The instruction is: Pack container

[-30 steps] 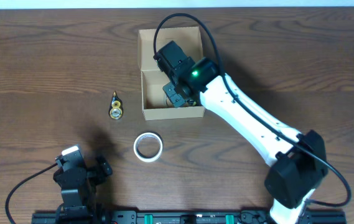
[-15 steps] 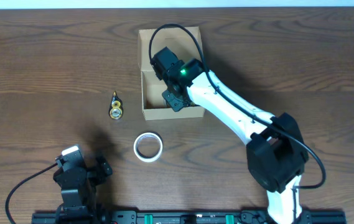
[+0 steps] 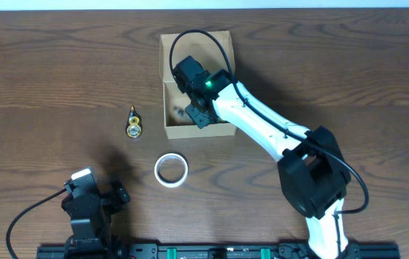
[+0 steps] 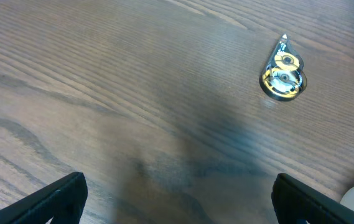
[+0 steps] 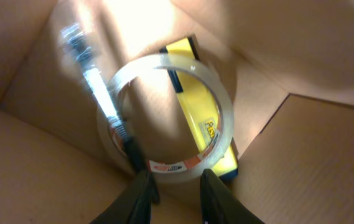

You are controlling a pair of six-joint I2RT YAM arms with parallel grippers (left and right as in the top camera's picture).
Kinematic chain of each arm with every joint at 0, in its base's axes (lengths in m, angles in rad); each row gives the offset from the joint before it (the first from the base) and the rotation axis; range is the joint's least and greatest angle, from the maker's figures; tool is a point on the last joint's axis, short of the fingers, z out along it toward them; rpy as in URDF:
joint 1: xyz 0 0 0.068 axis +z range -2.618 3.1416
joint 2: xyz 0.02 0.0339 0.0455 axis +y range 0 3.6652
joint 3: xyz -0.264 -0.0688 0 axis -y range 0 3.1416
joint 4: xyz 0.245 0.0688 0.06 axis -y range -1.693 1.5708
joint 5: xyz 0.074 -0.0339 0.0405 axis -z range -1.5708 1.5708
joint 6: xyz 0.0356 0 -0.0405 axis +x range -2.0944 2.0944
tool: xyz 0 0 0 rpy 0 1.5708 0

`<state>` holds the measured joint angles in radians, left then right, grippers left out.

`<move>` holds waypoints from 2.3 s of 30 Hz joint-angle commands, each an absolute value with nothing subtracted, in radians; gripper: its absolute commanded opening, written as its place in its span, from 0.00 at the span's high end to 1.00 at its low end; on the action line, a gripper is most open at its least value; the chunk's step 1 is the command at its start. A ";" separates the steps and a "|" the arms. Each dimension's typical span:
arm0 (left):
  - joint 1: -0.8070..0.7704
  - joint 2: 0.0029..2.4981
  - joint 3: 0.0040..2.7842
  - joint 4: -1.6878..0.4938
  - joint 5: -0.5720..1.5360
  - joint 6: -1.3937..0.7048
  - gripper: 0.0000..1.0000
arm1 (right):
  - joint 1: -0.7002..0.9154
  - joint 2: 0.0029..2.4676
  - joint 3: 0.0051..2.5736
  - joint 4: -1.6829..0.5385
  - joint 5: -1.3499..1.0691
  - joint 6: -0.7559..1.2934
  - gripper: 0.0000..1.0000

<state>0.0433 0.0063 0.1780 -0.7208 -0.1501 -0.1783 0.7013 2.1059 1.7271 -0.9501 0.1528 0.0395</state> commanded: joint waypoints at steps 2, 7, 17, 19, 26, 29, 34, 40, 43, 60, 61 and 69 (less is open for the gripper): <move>0.045 0.004 0.165 -0.728 -0.160 -0.164 0.05 | 0.695 2.117 1.749 -0.923 0.154 0.036 0.74; 0.045 0.004 0.165 -0.728 -0.160 -0.164 0.05 | 0.695 2.103 1.765 -0.921 0.160 0.035 0.71; 0.045 0.004 0.165 -0.728 -0.160 -0.164 0.05 | 0.695 1.922 1.768 -0.910 0.160 0.036 0.01; 0.045 0.004 0.165 -0.728 -0.160 -0.164 0.05 | 0.695 1.861 1.768 -0.927 0.158 0.052 0.01; 0.045 0.004 0.165 -0.728 -0.160 -0.164 0.05 | 0.694 1.686 1.766 -1.058 0.123 0.120 0.01; 0.045 0.004 0.165 -0.728 -0.160 -0.164 0.05 | 0.694 1.580 1.722 -1.082 0.123 0.127 0.01; 0.045 0.004 0.165 -0.728 -0.160 -0.164 0.04 | 0.694 1.296 1.439 -1.004 0.124 0.164 0.01; 0.045 0.004 0.165 -0.728 -0.160 -0.164 0.05 | 0.694 0.827 1.119 -1.022 0.123 0.218 0.01; 0.045 0.004 0.165 -0.728 -0.160 -0.164 0.05 | 0.694 0.691 1.102 -1.055 0.123 0.223 0.01; 0.045 0.004 0.165 -0.728 -0.160 -0.164 0.05 | 0.587 0.392 0.748 -0.916 0.089 0.060 0.01; 0.045 0.004 0.165 -0.728 -0.160 -0.164 0.05 | 0.560 0.366 0.710 -0.899 0.069 0.052 0.01; 0.045 0.004 0.165 -0.728 -0.160 -0.164 0.05 | 0.200 0.216 0.443 -0.786 -0.081 -0.110 0.01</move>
